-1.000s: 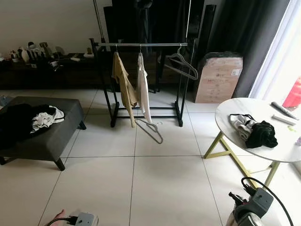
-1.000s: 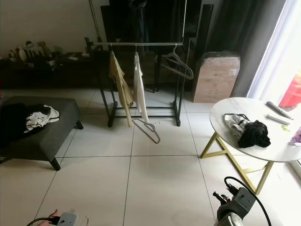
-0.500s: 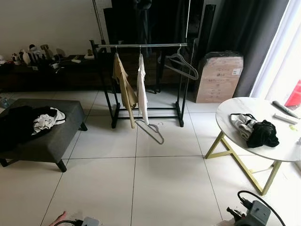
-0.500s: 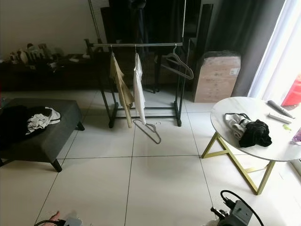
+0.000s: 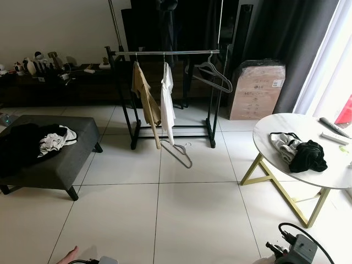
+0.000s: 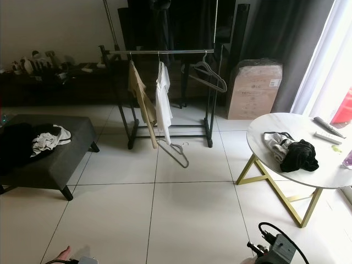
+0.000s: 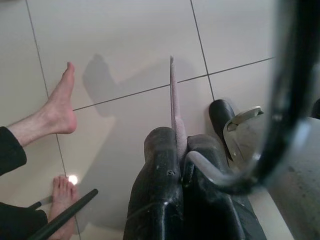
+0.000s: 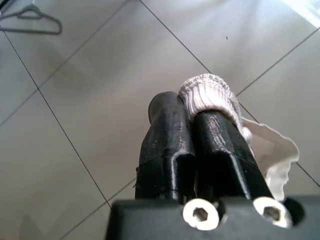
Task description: Hang hanger
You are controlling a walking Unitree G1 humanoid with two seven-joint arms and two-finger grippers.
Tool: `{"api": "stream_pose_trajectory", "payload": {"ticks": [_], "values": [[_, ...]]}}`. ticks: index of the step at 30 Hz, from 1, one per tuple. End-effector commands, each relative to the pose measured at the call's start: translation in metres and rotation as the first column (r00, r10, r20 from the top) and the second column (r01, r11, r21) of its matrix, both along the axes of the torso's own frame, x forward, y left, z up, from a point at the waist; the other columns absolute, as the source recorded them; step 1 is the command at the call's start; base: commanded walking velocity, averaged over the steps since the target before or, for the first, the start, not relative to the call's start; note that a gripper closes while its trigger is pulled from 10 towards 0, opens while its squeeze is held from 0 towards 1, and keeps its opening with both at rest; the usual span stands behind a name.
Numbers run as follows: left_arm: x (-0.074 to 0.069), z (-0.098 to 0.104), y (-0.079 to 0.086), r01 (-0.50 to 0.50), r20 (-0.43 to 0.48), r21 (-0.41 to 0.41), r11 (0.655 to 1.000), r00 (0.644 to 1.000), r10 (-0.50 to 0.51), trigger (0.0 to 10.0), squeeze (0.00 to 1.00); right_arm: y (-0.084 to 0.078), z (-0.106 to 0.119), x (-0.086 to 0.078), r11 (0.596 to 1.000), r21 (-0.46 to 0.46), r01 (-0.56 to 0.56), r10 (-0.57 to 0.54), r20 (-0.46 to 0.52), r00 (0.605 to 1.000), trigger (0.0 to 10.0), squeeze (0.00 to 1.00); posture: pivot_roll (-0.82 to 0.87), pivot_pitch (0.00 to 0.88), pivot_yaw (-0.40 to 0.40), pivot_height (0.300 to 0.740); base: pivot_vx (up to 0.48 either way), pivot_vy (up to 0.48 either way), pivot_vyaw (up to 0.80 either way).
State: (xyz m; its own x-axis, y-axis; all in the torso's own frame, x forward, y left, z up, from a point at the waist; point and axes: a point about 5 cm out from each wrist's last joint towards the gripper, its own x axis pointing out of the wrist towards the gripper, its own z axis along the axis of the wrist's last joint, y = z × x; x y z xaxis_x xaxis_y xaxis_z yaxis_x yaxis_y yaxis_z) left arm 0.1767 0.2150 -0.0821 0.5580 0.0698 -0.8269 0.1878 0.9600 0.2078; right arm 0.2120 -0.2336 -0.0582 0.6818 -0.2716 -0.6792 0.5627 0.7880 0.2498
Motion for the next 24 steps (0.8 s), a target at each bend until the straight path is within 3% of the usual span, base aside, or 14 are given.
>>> {"api": "stream_pose_trajectory", "payload": {"ticks": [1,4,5,6,12,13,14,19,21,23,24], "values": [[-0.002,-0.001,0.002,-0.003,-0.016,0.006,1.0,1.0,0.003,10.0,0.0,0.0,0.008,0.012,1.0,-0.014,-0.003,0.004,0.063,0.998,10.0,0.0,-0.03,0.0,0.01,0.74,0.0,0.0,0.0],[-0.001,-0.001,0.002,-0.002,-0.017,0.005,1.0,1.0,0.002,10.0,0.0,-0.002,0.017,0.022,0.999,-0.042,-0.023,0.027,0.114,0.993,10.0,0.0,-0.03,0.0,0.012,0.74,0.0,0.0,0.0],[-0.001,0.0,0.002,-0.003,-0.016,0.002,1.0,1.0,0.003,10.0,0.0,-0.001,0.036,0.043,0.991,-0.109,-0.081,0.104,0.228,0.968,10.0,0.0,-0.03,0.0,0.011,0.74,0.0,0.0,0.0],[-0.001,0.0,0.002,-0.005,-0.015,0.001,1.0,1.0,0.005,10.0,0.0,0.0,0.041,0.049,0.987,-0.126,-0.095,0.125,0.261,0.957,10.0,0.0,-0.03,0.0,0.011,0.74,0.0,0.0,0.0],[-0.001,0.0,0.003,-0.007,-0.012,0.002,1.0,1.0,0.007,10.0,0.0,-0.002,0.063,0.064,0.973,-0.202,-0.116,0.188,0.388,0.902,10.0,0.0,-0.04,0.0,0.013,0.74,0.0,0.0,0.0],[-0.003,-0.001,0.004,-0.008,-0.014,0.003,1.0,1.0,0.008,10.0,0.0,-0.002,0.072,0.069,0.961,-0.246,-0.126,0.227,0.438,0.87,10.0,0.0,-0.04,0.0,0.012,0.74,0.0,0.0,0.0],[-0.003,-0.001,0.004,-0.008,-0.014,0.003,1.0,1.0,0.008,10.0,0.0,-0.002,0.072,0.069,0.961,-0.246,-0.126,0.227,0.438,0.87,10.0,0.0,-0.04,0.0,0.012,0.74,0.0,0.0,0.0],[-0.016,-0.005,0.008,-0.015,-0.03,0.006,1.0,0.999,0.015,10.0,0.0,0.004,0.113,0.068,0.882,-0.458,-0.116,0.402,0.597,0.694,10.0,0.0,-0.06,0.0,0.02,0.74,0.0,0.0,0.0],[-0.017,-0.006,0.008,-0.017,-0.031,0.006,1.0,0.999,0.017,10.0,0.0,0.006,0.118,0.069,0.879,-0.465,-0.109,0.409,0.613,0.676,10.0,0.0,-0.06,0.0,0.02,0.74,0.0,0.0,0.0],[-0.02,-0.006,0.009,-0.024,-0.033,0.007,1.0,0.999,0.024,10.0,0.0,0.012,0.136,0.072,0.87,-0.487,-0.076,0.42,0.652,0.631,10.0,0.0,-0.07,0.0,0.019,0.74,0.0,0.0,0.0],[-0.02,-0.006,0.009,-0.024,-0.033,0.007,1.0,0.999,0.024,10.0,0.0,0.012,0.136,0.072,0.87,-0.487,-0.076,0.42,0.652,0.631,10.0,0.0,-0.07,0.0,0.019,0.74,0.0,0.0,0.0]]}}
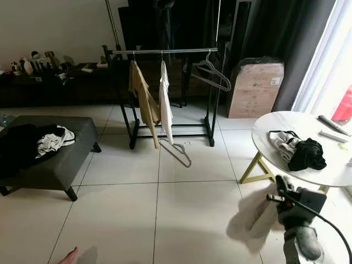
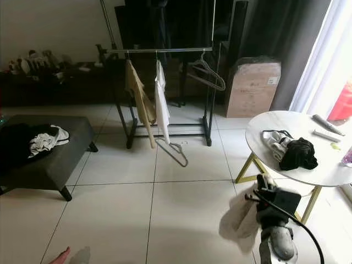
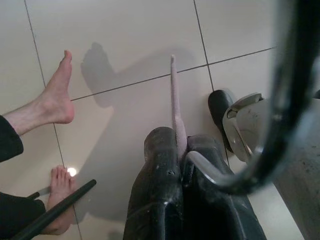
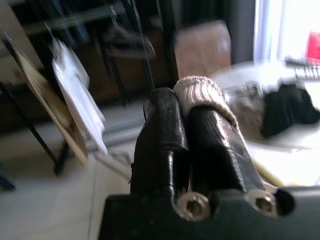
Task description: Hang hanger
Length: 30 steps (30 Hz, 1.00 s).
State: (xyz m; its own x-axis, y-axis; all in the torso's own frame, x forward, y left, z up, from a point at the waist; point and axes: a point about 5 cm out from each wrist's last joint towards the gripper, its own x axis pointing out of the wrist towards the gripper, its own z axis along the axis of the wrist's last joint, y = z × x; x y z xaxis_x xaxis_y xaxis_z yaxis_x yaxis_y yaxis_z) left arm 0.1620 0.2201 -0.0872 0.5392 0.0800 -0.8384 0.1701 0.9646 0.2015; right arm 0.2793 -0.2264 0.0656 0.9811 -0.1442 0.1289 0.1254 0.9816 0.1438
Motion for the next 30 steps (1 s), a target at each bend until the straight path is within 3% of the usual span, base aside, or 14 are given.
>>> {"api": "stream_pose_trajectory", "payload": {"ticks": [1,2,8,19,30], "values": [[-0.007,-0.002,0.005,-0.009,-0.012,0.01,1.0,1.0,0.009,10.0,0.0,0.008,0.027,0.008,1.0,-0.025,-0.007,0.01,0.105,0.994,10.0,0.0,-0.06,0.0,0.014,0.74,0.0,0.0,0.0],[-0.008,-0.002,0.005,-0.02,-0.008,0.009,1.0,1.0,0.02,10.0,0.0,0.011,0.038,0.011,1.0,-0.027,-0.007,0.011,0.145,0.989,10.0,0.0,-0.06,0.0,0.014,0.74,0.0,0.0,0.0],[-0.008,-0.002,0.005,-0.015,-0.01,0.013,1.0,1.0,0.015,10.0,0.0,0.019,0.043,0.01,0.996,-0.084,-0.035,0.047,0.152,0.987,10.0,0.0,-0.06,0.0,0.01,0.74,0.0,0.0,0.0],[-0.011,-0.002,0.009,-0.021,-0.013,0.023,1.0,1.0,0.021,10.0,0.0,0.018,0.045,0.001,1.0,-0.03,0.003,0.001,0.109,0.994,10.0,0.0,-0.06,0.0,0.015,0.74,0.0,0.0,0.0],[-0.014,-0.003,0.01,-0.011,-0.028,0.027,1.0,1.0,0.012,10.0,0.0,0.02,0.049,0.003,1.0,-0.013,0.007,-0.006,0.089,0.996,10.0,0.0,-0.06,0.0,0.019,0.74,0.0,0.0,-0.59]]}}
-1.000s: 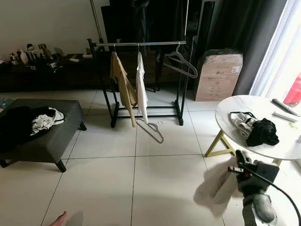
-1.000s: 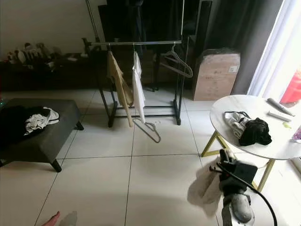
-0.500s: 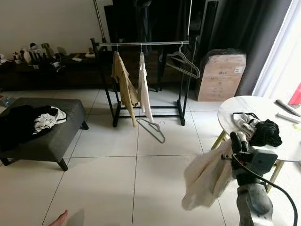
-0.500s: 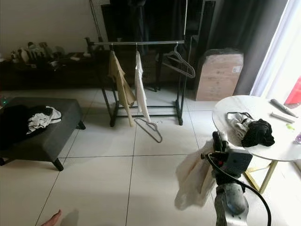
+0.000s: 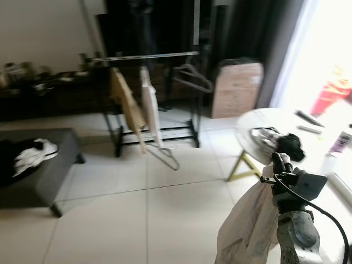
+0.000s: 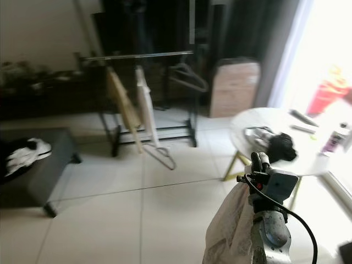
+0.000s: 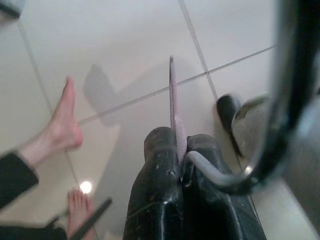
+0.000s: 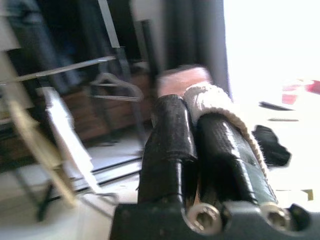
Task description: Hang hanger
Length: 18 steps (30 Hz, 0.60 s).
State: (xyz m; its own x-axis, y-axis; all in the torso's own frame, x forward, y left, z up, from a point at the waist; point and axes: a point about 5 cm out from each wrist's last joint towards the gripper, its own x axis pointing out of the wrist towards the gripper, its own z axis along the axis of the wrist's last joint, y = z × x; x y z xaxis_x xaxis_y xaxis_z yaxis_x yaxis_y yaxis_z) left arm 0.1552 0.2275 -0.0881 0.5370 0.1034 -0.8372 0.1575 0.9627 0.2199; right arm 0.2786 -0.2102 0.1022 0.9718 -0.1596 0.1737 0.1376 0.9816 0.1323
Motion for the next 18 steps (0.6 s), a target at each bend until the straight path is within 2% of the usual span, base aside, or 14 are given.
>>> {"api": "stream_pose_trajectory", "payload": {"ticks": [1,5,8,18], "values": [[-0.0081,-0.0028,0.0024,0.001,-0.029,0.008,1.0,1.0,-0.001,10.0,0.0,0.0037,0.0122,0.0035,1.0,0.004,-0.012,0.012,0.045,0.999,10.0,0.0,-0.06,0.0,0.019,0.74,0.0,0.0,0.0],[-0.009,-0.0031,0.0028,0.002,-0.032,0.009,1.0,0.999,-0.002,10.0,0.0,0.004,0.0128,0.0043,1.0,0.005,-0.015,0.015,0.044,0.999,10.0,0.0,-0.06,0.0,0.017,0.74,0.0,0.0,0.0],[-0.01,-0.0035,0.0027,0.002,-0.036,0.01,1.0,0.999,-0.002,10.0,0.0,0.0043,0.0135,0.0047,1.0,0.006,-0.016,0.016,0.042,0.999,10.0,0.0,-0.06,0.0,0.017,0.74,0.0,0.0,-0.8],[-0.0105,-0.0037,0.0032,-0.003,-0.038,0.012,1.0,0.999,0.003,10.0,0.0,0.0075,0.0157,0.0079,1.0,0.012,-0.028,0.027,0.044,0.999,10.0,0.0,-0.05,0.0,0.017,0.74,0.262,0.0,-0.8]]}}
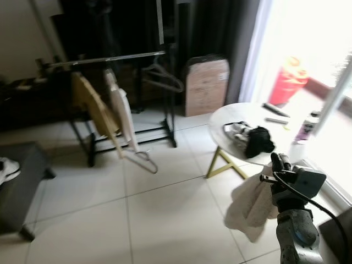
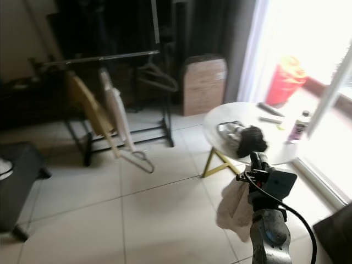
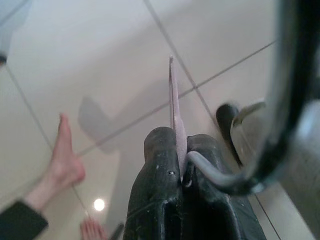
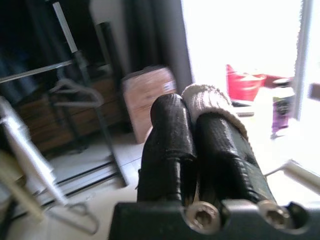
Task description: Hang hanger
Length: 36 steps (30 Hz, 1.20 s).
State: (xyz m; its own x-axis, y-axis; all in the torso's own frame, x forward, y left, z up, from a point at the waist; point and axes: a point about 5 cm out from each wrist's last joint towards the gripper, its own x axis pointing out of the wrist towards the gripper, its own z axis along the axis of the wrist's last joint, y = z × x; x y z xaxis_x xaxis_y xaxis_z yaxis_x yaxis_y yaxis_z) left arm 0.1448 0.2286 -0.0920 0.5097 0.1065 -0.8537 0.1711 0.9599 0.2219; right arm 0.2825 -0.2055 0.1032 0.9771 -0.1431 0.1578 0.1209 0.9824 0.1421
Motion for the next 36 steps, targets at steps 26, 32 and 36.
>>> {"api": "stream_pose_trajectory", "payload": {"ticks": [26,32,36], "values": [[-0.0013,-0.0008,-0.0005,-0.011,-0.006,-0.002,1.0,1.0,0.011,10.0,0.0,0.0079,0.0156,0.0061,1.0,0.001,-0.026,0.025,0.056,0.998,10.0,0.0,-0.05,0.0,0.016,0.74,0.089,0.0,-0.32],[-0.0002,-0.0003,-0.0003,-0.013,-0.003,-0.003,1.0,1.0,0.013,10.0,0.0,0.0099,0.0172,0.0077,0.999,0.002,-0.033,0.033,0.064,0.997,10.0,0.0,-0.04,0.0,0.015,0.74,0.0,0.0,-0.12],[0.0,-0.0002,0.0,-0.01,-0.003,0.002,1.0,1.0,0.01,10.0,0.0,0.0107,0.0172,0.0083,0.999,0.002,-0.036,0.036,0.064,0.997,10.0,0.0,-0.04,0.0,0.016,0.74,0.0,0.0,0.0]]}}
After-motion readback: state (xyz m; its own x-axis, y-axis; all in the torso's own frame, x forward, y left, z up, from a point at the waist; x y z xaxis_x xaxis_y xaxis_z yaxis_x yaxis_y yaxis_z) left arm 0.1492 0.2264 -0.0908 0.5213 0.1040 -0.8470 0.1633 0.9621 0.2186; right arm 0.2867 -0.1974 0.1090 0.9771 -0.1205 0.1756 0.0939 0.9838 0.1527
